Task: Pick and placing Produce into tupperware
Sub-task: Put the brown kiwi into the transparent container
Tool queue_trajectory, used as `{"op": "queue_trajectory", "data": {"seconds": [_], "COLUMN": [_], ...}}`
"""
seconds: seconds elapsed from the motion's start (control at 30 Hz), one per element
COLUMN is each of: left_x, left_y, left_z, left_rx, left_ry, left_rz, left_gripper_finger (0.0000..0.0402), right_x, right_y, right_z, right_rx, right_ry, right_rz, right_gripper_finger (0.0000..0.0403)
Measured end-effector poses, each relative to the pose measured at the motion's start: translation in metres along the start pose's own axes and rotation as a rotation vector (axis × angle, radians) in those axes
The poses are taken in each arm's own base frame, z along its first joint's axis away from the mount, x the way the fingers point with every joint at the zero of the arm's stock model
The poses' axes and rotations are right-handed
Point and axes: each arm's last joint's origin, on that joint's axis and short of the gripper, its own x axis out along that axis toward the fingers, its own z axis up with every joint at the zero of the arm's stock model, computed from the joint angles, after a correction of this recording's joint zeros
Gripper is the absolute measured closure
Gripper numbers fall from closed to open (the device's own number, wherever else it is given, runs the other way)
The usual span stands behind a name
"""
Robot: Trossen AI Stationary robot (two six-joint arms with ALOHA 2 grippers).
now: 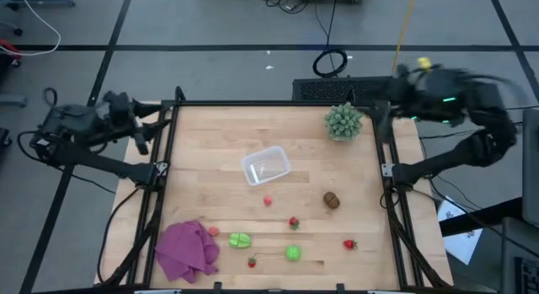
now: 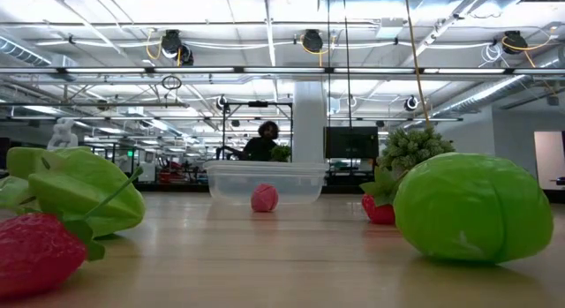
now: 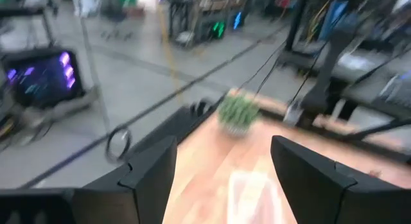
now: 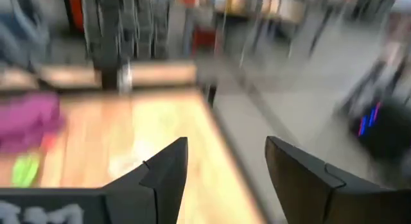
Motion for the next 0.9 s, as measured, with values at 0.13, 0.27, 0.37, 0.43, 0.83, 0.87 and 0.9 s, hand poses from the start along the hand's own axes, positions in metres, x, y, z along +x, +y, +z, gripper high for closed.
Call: {"op": "queue_trajectory", "data": {"seconds": [0.13,0.27,0.37,0.43,0.83,0.87,0.9], "left_x": [0.009,0.014,0.017,0.019,0.024,0.024,0.024], "left_y": [-0.002,-0.003,-0.004,-0.005,-0.007,-0.007,-0.007], "left_z": [-0.013,-0.023,-0.028,-0.03,-0.031,-0.031,-0.031], "left_rx": [-0.011,-0.019,-0.012,-0.011,0.028,0.03,0.033], "left_ry": [0.142,0.265,0.328,0.354,0.374,0.369,0.368], "left_rz": [0.081,0.14,0.174,0.189,0.23,0.238,0.243], "left_gripper_finger": [0.0144,0.0144,0.0144,0.0144,0.0144,0.0144,0.0144], "right_x": [0.045,0.079,0.096,0.104,0.111,0.112,0.115], "right_y": [0.018,0.034,0.043,0.048,0.079,0.081,0.084], "right_z": [-0.017,-0.033,-0.044,-0.052,-0.128,-0.134,-0.14], "right_rx": [0.09,0.211,0.277,0.339,0.459,0.465,0.473], "right_ry": [0.368,0.631,0.705,0.756,0.99,0.994,1.001], "right_rz": [0.053,0.079,0.157,0.172,0.095,0.091,0.085], "right_gripper_finger": [0.0202,0.0202,0.0202,0.0202,0.0202,0.0202,0.0202]}}
